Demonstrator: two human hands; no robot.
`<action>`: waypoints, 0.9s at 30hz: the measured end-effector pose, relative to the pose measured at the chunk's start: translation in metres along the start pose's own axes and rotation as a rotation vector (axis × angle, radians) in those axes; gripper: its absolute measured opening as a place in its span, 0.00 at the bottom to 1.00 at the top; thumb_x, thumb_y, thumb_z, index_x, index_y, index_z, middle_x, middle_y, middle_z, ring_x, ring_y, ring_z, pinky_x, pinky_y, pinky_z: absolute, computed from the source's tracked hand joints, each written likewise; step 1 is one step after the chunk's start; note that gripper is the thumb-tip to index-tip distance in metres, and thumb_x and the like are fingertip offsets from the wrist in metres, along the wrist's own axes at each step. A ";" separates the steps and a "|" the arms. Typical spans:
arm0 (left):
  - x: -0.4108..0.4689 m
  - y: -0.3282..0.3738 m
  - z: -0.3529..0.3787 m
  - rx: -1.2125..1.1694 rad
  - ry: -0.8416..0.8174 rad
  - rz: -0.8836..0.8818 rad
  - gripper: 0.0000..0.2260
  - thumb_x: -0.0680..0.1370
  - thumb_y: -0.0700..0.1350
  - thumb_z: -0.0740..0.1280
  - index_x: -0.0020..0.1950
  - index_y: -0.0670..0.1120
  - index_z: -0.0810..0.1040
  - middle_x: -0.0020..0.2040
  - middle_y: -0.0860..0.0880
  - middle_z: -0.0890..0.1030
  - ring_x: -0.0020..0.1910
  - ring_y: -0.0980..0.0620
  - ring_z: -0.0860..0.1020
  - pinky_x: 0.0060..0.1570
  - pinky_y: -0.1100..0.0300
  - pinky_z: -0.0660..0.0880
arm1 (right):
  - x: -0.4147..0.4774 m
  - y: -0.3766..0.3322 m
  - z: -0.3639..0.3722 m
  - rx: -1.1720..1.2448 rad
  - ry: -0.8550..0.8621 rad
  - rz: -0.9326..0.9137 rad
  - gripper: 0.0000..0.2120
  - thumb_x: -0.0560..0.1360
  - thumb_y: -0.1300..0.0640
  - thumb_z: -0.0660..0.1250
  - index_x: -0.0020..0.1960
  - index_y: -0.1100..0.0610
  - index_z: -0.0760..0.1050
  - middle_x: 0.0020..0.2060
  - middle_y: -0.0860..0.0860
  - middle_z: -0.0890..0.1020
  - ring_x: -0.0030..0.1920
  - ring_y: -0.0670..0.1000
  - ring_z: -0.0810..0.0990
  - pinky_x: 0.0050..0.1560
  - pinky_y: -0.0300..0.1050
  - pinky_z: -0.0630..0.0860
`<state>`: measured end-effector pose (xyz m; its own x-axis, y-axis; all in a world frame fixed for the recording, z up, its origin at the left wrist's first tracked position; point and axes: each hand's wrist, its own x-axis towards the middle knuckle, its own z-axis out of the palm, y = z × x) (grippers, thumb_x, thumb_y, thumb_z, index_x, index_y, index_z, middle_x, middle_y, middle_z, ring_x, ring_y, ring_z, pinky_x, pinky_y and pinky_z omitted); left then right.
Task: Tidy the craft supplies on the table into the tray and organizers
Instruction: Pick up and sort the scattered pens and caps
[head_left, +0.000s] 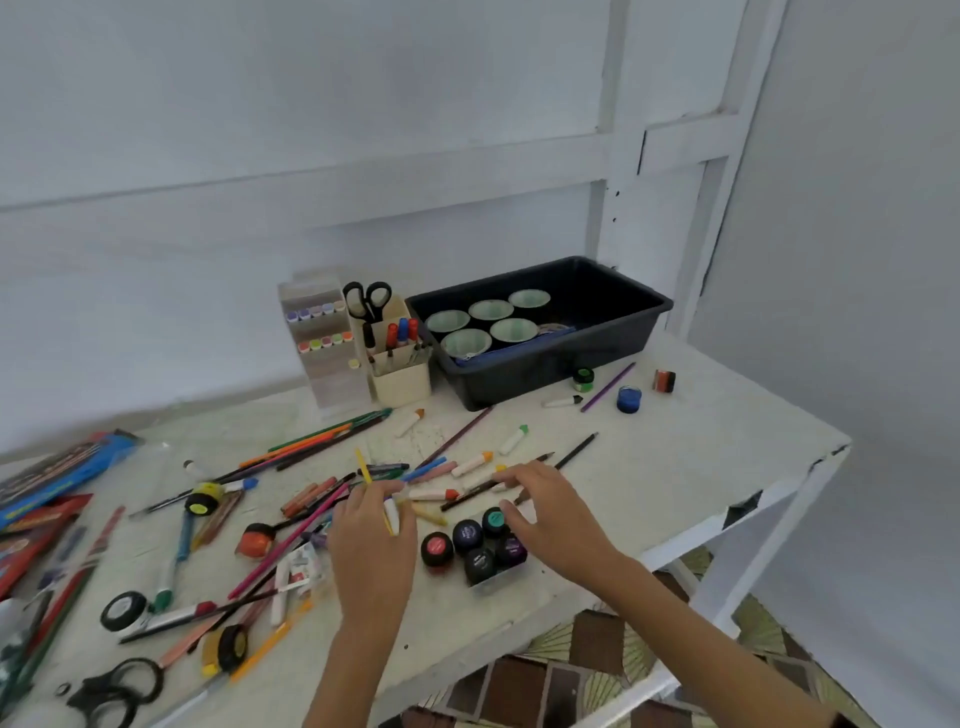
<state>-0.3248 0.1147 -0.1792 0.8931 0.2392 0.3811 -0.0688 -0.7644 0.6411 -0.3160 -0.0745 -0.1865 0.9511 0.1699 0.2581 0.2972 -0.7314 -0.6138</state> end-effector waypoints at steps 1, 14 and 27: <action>0.006 0.013 0.010 -0.031 -0.035 0.027 0.07 0.75 0.40 0.68 0.52 0.45 0.79 0.49 0.49 0.80 0.53 0.48 0.75 0.54 0.56 0.68 | 0.002 0.013 -0.008 0.015 0.036 0.029 0.13 0.76 0.57 0.64 0.61 0.52 0.73 0.52 0.47 0.76 0.52 0.44 0.72 0.55 0.40 0.72; 0.073 0.175 0.191 -0.090 -0.508 0.193 0.16 0.74 0.46 0.71 0.60 0.49 0.74 0.56 0.52 0.76 0.54 0.56 0.73 0.52 0.66 0.68 | 0.066 0.190 -0.114 0.091 0.310 0.509 0.10 0.75 0.66 0.65 0.55 0.57 0.77 0.53 0.54 0.79 0.48 0.48 0.76 0.52 0.35 0.71; 0.110 0.224 0.274 0.815 -0.770 0.773 0.24 0.74 0.35 0.67 0.68 0.43 0.66 0.66 0.43 0.70 0.64 0.44 0.68 0.64 0.51 0.66 | 0.127 0.263 -0.119 0.049 0.254 0.498 0.20 0.75 0.58 0.67 0.66 0.56 0.68 0.60 0.55 0.76 0.60 0.55 0.73 0.64 0.46 0.69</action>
<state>-0.1198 -0.1947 -0.1763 0.7846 -0.5943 -0.1767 -0.6199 -0.7474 -0.2390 -0.1268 -0.3240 -0.2263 0.9292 -0.3569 0.0958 -0.1736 -0.6504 -0.7395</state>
